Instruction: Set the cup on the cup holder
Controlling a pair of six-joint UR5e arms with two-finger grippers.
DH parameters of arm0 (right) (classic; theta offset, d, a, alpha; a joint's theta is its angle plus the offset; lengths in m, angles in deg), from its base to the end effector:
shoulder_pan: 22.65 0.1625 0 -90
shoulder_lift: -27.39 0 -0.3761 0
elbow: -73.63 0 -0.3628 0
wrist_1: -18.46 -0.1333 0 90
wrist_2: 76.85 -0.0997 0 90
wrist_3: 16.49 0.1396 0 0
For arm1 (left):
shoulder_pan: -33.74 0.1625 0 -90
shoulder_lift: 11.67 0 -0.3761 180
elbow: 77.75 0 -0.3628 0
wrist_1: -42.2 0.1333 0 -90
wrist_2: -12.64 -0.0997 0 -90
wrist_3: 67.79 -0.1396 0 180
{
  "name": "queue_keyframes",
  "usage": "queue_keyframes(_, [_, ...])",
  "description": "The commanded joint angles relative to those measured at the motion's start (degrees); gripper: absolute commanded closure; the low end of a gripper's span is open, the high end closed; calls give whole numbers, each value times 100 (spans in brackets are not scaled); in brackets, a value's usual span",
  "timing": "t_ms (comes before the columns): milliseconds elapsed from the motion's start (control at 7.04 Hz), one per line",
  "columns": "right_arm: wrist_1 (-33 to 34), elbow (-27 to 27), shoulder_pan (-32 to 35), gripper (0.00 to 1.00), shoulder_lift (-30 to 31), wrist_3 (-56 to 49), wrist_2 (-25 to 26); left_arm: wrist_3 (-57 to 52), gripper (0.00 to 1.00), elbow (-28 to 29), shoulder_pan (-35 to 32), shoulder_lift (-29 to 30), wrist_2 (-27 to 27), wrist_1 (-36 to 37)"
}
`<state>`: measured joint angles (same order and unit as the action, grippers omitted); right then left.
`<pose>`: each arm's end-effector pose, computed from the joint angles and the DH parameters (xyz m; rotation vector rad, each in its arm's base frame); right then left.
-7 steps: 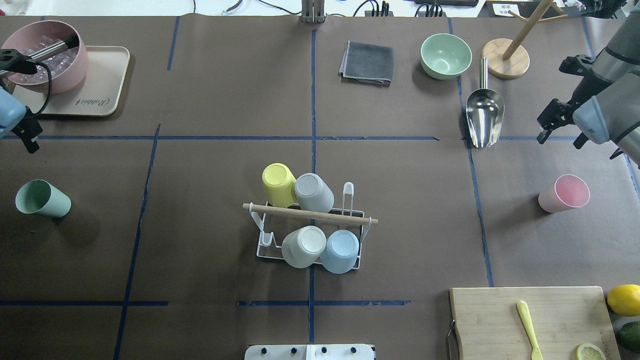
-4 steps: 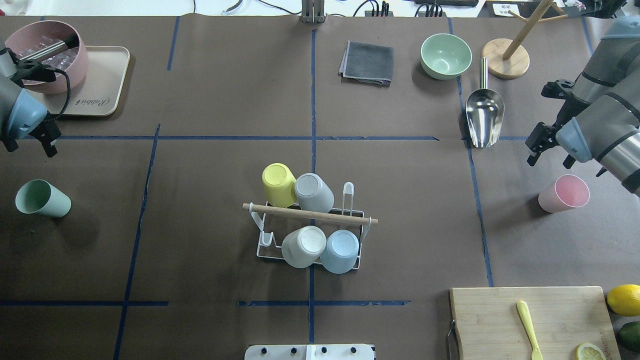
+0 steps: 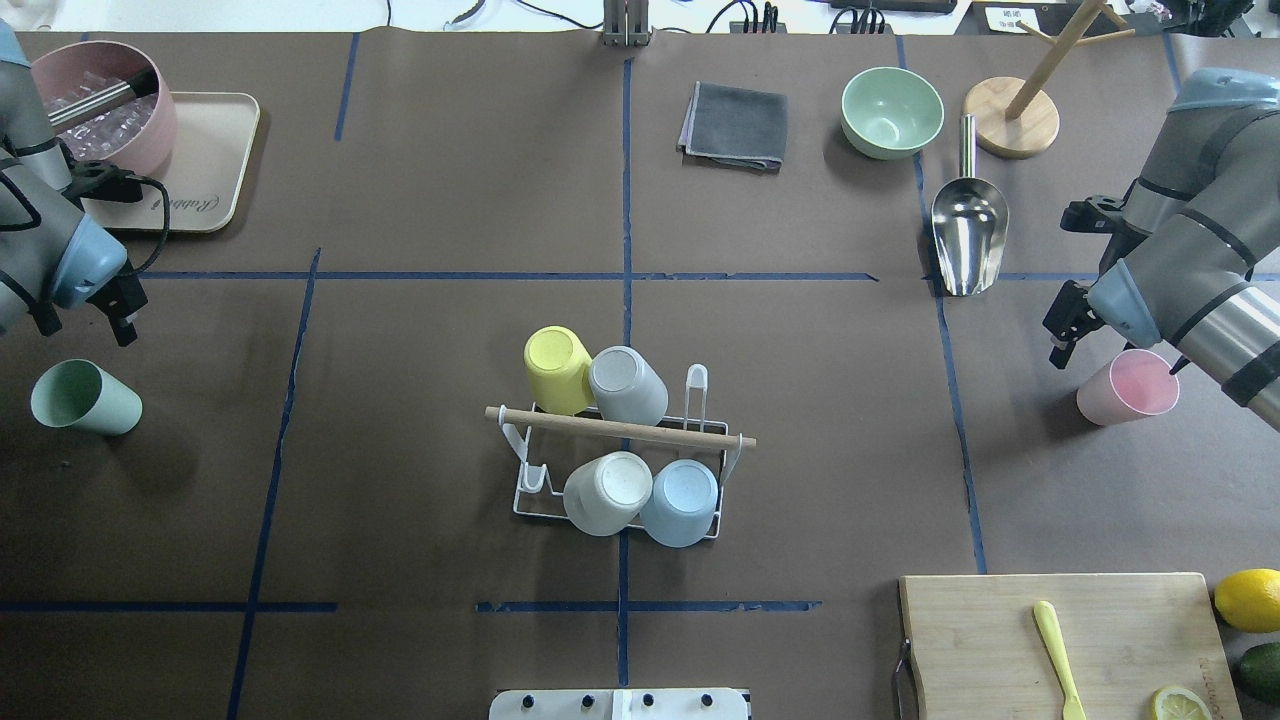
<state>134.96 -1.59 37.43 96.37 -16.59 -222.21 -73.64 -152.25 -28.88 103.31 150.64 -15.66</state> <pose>-0.2641 -0.4960 0.5831 -0.5622 -0.8424 -0.3079 0.2371 -0.5221 0.5683 -0.5225 0.7463 0.3740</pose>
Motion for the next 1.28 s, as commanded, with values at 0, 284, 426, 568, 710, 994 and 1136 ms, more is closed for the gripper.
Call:
queue_keyframes(0, [396,26,-241,0,10,-392,69,5,0,171,136,-37,34,3])
queue_keyframes(284, [1293,-27,-181,0,-94,-1200,637,-4,0,366,215,-46,210,55])
queue_keyframes(426, [1323,-157,-172,0,-34,-1273,667,-13,0,392,224,-46,210,213])
queue_keyframes(568, [1323,-167,-138,0,-16,-1282,667,-13,0,375,241,-37,210,380])
queue_keyframes(710, [1314,-124,-163,0,1,-1352,676,-13,0,366,276,-37,210,538])
queue_keyframes(994, [1288,-19,-242,0,-16,-1379,667,-13,0,357,294,-46,202,627])
queue_keyframes(1136, [1253,51,-251,0,-25,-1379,649,-4,0,357,294,-55,184,627])
